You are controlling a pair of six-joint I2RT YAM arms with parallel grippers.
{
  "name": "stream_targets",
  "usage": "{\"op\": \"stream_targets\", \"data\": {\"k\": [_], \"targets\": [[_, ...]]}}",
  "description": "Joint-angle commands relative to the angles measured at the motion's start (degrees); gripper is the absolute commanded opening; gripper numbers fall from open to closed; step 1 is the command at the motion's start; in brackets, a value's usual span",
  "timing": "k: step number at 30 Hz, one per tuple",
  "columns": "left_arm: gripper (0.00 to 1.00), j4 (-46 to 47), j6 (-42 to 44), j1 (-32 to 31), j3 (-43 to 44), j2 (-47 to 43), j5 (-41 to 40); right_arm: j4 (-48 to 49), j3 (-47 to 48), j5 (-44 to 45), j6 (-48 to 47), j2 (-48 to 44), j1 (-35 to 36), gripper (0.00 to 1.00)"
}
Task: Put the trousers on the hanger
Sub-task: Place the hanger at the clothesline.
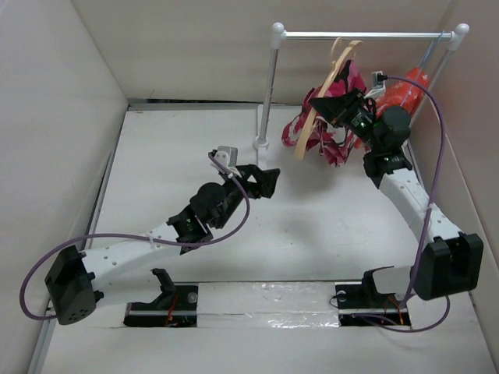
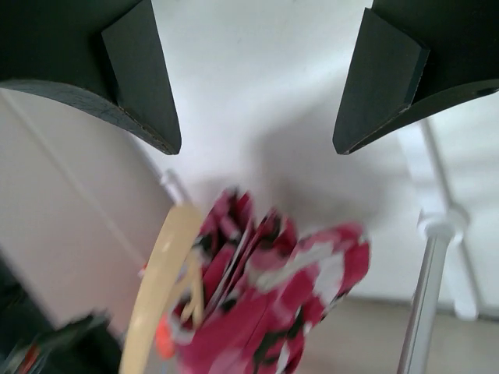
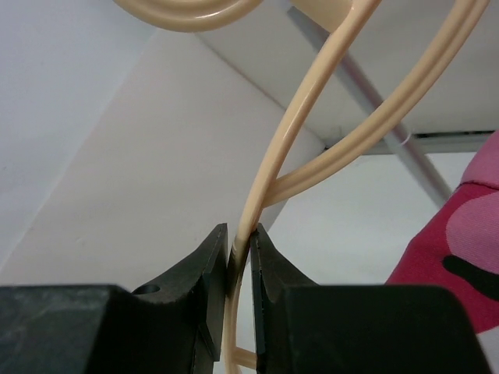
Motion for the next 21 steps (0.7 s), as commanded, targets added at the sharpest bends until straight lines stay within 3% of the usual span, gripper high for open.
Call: {"op": "stream_targets", "data": {"k": [1, 9, 21], "targets": [[0.77, 2.12, -2.40, -0.07, -2.59, -0.28, -1.38, 11.43, 7.76, -4.12, -3.60, 2.04, -1.63, 0.00], [0.76, 5.11, -1.70, -0.07, -7.51, 1.03, -1.55, 9.75, 19.45, -8.60, -4.22, 11.36, -4.89, 0.00], [0.76, 4.23, -0.47, -0.07, -8.31, 2.44, -0.41, 15.11, 23.33, -11.67, 0.18, 17.87, -7.18, 0.00]]}}
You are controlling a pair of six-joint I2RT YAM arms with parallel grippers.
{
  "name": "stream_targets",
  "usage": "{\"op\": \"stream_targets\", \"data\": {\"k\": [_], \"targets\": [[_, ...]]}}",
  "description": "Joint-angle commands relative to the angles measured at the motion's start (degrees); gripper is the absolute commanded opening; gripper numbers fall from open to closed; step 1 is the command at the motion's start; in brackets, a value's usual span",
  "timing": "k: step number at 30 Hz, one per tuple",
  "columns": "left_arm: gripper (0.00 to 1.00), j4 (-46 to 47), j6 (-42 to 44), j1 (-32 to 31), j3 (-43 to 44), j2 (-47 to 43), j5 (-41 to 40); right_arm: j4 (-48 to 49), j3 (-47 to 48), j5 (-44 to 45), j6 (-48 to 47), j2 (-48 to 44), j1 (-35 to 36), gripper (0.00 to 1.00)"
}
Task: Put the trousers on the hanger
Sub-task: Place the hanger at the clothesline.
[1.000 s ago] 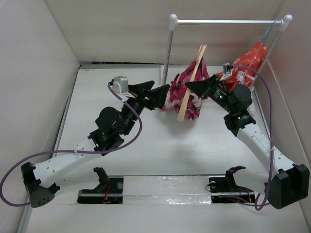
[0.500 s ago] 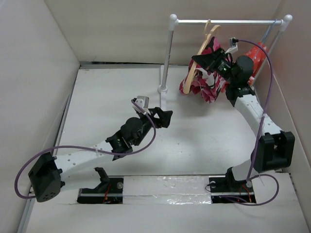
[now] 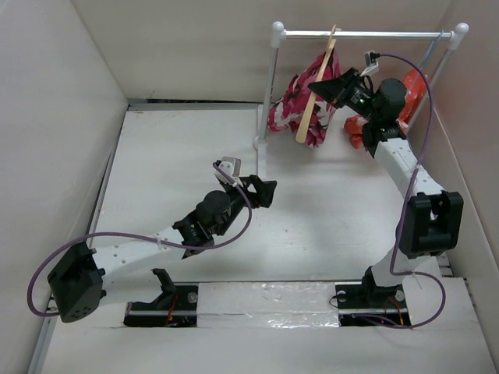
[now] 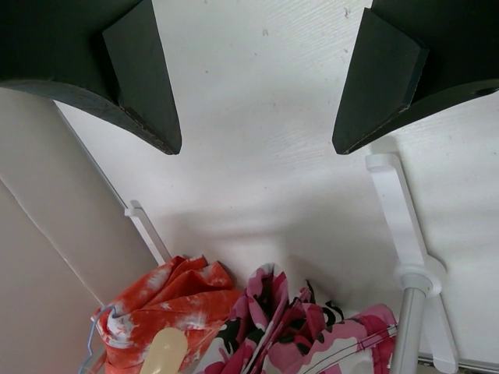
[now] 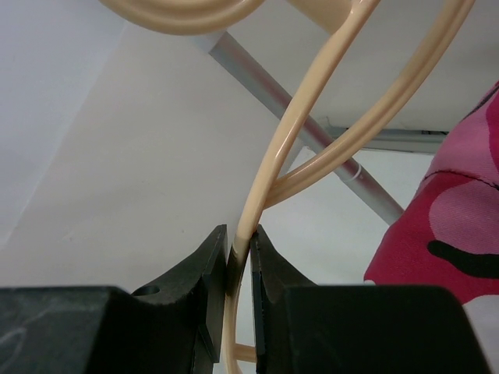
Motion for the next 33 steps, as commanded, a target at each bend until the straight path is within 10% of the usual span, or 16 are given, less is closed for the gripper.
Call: {"op": "stream_targets", "data": {"k": [1, 25, 33], "targets": [[0.76, 2.65, 0.56, -0.07, 0.24, 0.13, 0.83, 15.53, 6.54, -2.50, -0.67, -1.67, -0.51, 0.00], [0.76, 3.27, 0.82, -0.07, -0.46, -0.40, 0.84, 12.98, 6.12, -1.71, -1.90, 3.87, -4.38, 0.00], [0.76, 2.92, 0.91, -0.07, 0.06, 0.56, 0.40, 16.61, -4.44, -1.01, -3.56, -1.40, -4.38, 0.81]]}}
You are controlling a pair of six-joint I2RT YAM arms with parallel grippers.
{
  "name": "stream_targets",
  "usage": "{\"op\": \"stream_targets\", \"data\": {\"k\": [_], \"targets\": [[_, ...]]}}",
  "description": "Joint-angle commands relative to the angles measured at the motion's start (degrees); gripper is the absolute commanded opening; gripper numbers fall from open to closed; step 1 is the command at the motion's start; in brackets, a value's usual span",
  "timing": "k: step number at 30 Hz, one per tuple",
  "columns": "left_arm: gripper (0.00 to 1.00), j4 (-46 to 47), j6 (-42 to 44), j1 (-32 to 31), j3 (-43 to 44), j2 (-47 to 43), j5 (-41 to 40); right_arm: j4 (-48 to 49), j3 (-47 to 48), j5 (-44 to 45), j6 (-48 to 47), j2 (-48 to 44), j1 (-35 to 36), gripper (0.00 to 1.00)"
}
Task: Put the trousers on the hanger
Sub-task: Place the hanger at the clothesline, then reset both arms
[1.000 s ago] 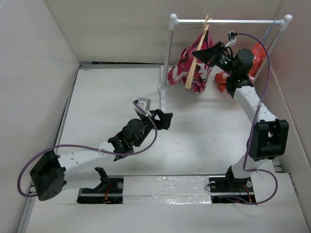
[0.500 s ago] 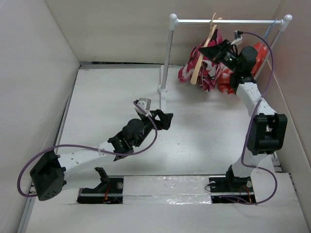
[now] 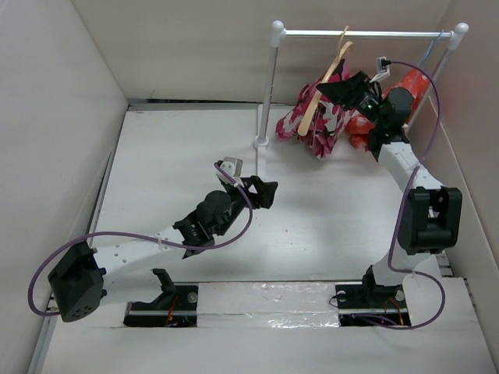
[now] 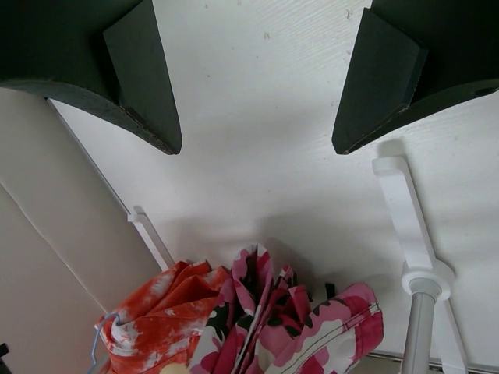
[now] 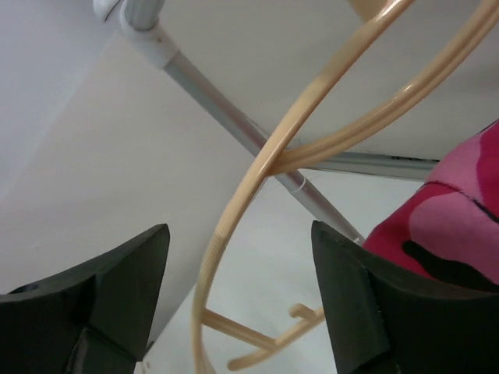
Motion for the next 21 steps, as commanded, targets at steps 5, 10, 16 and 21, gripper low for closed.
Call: {"op": "stream_targets", "data": {"k": [5, 10, 16, 21], "targets": [[0.78, 1.93, 1.24, -0.07, 1.75, 2.17, 3.12, -9.80, -2.45, 6.44, -20.53, -11.37, 1.77, 1.00], [0.80, 2.90, 0.72, -0.07, 1.75, 3.05, 4.45, -11.68, -13.60, 14.18, -27.14, -24.37, 1.77, 1.00], [0.80, 5.18, 1.15, -0.07, 0.00, 1.12, 2.43, -17.56, -29.16, 20.43, -33.91, -45.35, 1.77, 1.00], [0.80, 4.40, 0.63, -0.07, -1.06, -2.91, -0.21, -27.03, -38.48, 17.90, -38.48, -60.32, 2.30, 1.00]]}}
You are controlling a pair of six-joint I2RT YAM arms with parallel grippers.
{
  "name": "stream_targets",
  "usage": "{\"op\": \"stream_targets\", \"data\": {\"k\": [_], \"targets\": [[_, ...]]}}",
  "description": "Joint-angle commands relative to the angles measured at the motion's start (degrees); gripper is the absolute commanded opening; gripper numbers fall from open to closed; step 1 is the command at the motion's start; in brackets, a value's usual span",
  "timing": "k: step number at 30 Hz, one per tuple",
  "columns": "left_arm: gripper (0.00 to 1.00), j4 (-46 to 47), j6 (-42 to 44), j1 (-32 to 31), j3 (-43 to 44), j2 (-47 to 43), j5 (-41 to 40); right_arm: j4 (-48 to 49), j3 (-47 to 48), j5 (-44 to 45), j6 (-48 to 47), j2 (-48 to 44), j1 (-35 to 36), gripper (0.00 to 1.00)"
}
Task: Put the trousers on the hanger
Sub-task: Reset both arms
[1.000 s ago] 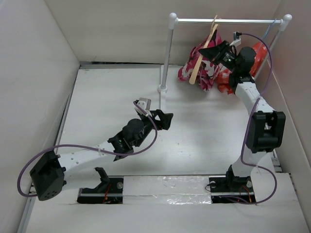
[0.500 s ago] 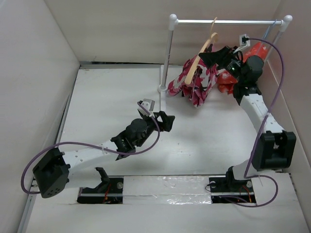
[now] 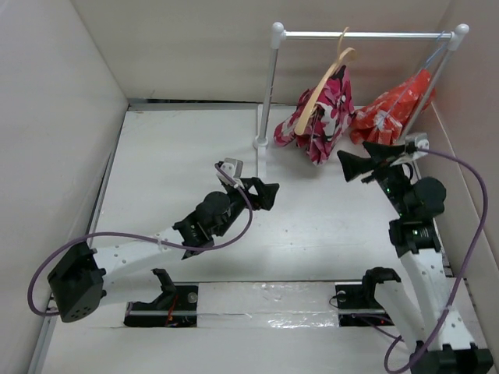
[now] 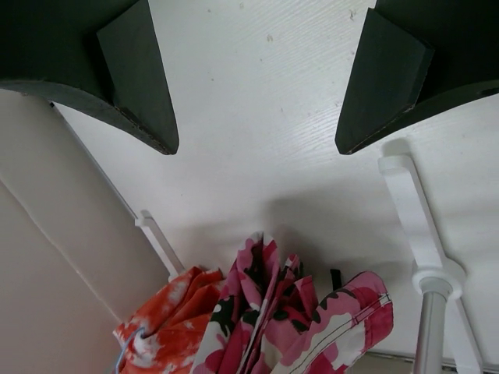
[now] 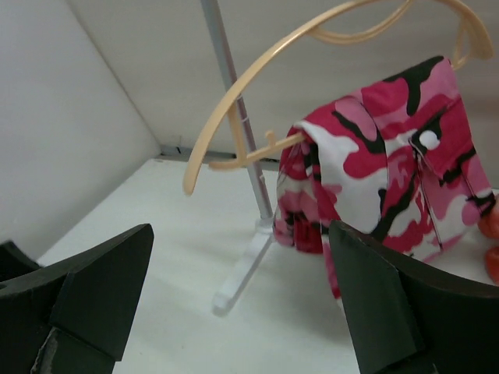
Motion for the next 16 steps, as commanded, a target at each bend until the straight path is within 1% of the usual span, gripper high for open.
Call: {"op": "stream_targets", "data": {"k": [1, 2, 3, 5, 6, 7, 8, 9, 12, 13, 16], "targets": [[0.81, 1.73, -0.12, -0.07, -0.92, -5.00, -2.55, -8.47, -4.98, -0.37, -7.86, -8.14, 0.62, 1.00], [0.81, 1.02, -0.47, -0.07, -1.19, -5.88, -3.16, -11.28, -6.04, -0.37, -8.75, -12.42, 0.62, 1.00], [0.80, 0.40, -0.91, -0.07, -2.50, -7.97, -3.78, -16.53, -7.10, -0.20, -9.80, -14.55, 0.62, 1.00], [0.80, -2.13, -3.35, -0.07, -4.17, -10.18, -5.79, -21.83, -10.95, -0.20, -12.09, -18.86, 0.62, 1.00], [0.80, -3.02, -4.15, -0.07, -5.92, -12.63, -6.24, -25.42, -12.54, -0.46, -12.53, -22.80, 0.62, 1.00], [0.80, -4.51, -4.86, -0.07, -6.98, -13.79, -6.42, -26.59, -14.30, -0.81, -12.71, -24.66, 0.62, 1.00], [0.80, -4.96, -6.26, -0.07, -7.95, -14.84, -6.51, -27.29, -18.06, -1.51, -12.45, -26.34, 1.14, 1.00], [0.80, -5.22, -6.88, -0.07, -10.13, -15.90, -6.51, -28.09, -19.84, -2.73, -12.19, -28.70, 1.75, 1.00], [0.80, -7.60, -10.56, -0.07, -12.69, -18.19, -6.16, -28.54, -25.37, -3.79, -11.14, -30.74, 2.98, 1.00], [0.80, -8.04, -11.19, -0.07, -13.14, -18.45, -6.07, -27.75, -26.26, -4.50, -9.13, -31.70, 2.99, 1.00], [0.79, -8.74, -12.25, -0.07, -13.06, -17.49, -5.19, -25.81, -27.41, -4.86, -7.71, -32.15, 3.61, 1.00]]}}
